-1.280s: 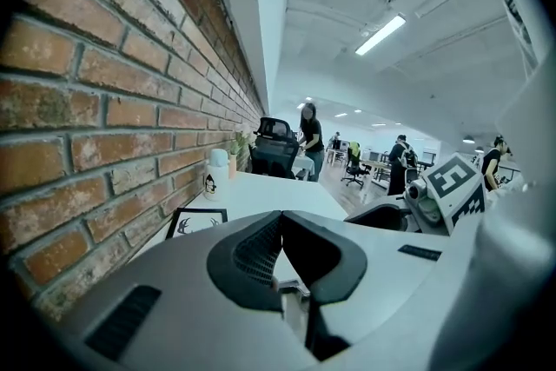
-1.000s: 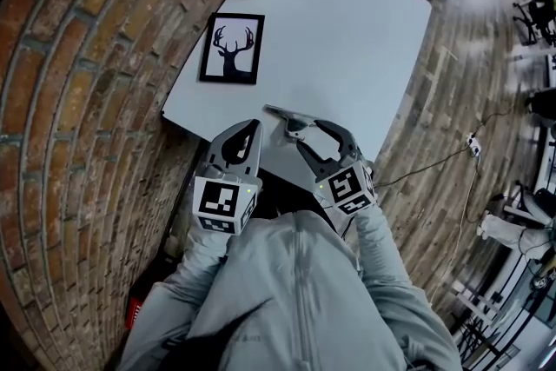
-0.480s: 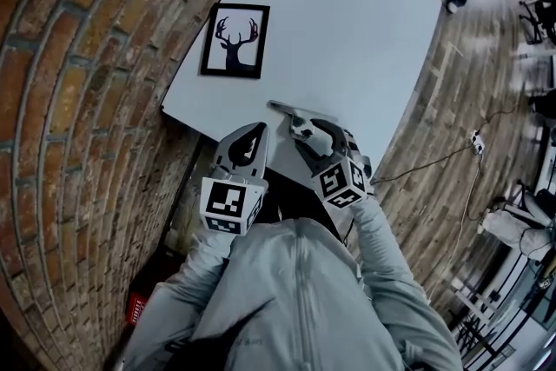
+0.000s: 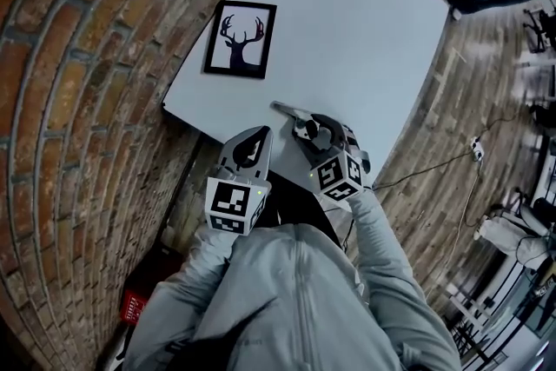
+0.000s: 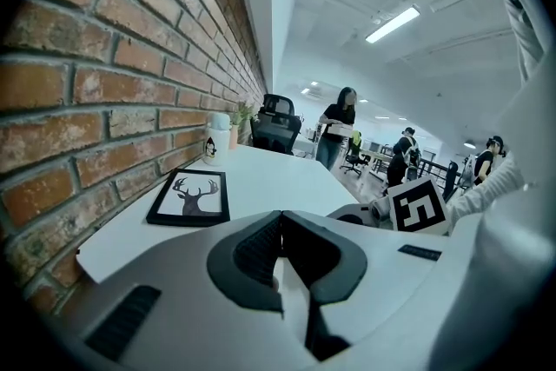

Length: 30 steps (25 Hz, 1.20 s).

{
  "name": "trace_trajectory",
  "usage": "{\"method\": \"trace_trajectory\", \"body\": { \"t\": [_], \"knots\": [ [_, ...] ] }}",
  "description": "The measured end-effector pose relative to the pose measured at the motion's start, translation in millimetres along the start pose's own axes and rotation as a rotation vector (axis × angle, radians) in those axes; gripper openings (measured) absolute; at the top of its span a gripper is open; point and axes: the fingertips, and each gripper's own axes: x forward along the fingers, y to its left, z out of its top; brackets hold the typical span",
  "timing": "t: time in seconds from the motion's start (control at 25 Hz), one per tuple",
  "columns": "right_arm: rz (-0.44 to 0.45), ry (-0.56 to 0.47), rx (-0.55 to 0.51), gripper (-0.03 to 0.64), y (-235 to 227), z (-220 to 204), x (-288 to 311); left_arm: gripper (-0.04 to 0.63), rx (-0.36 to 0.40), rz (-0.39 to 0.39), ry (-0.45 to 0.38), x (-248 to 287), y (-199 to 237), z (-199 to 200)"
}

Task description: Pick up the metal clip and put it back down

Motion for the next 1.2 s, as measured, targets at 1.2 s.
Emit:
{"method": "trace_trajectory", "body": {
  "t": [1.2],
  "knots": [
    [-0.019, -0.005, -0.031, 0.117, -17.5, 15.1, 6.1, 0.026, -0.020, 0.046, 0.002, -2.7, 22.5, 3.2]
  ]
}}
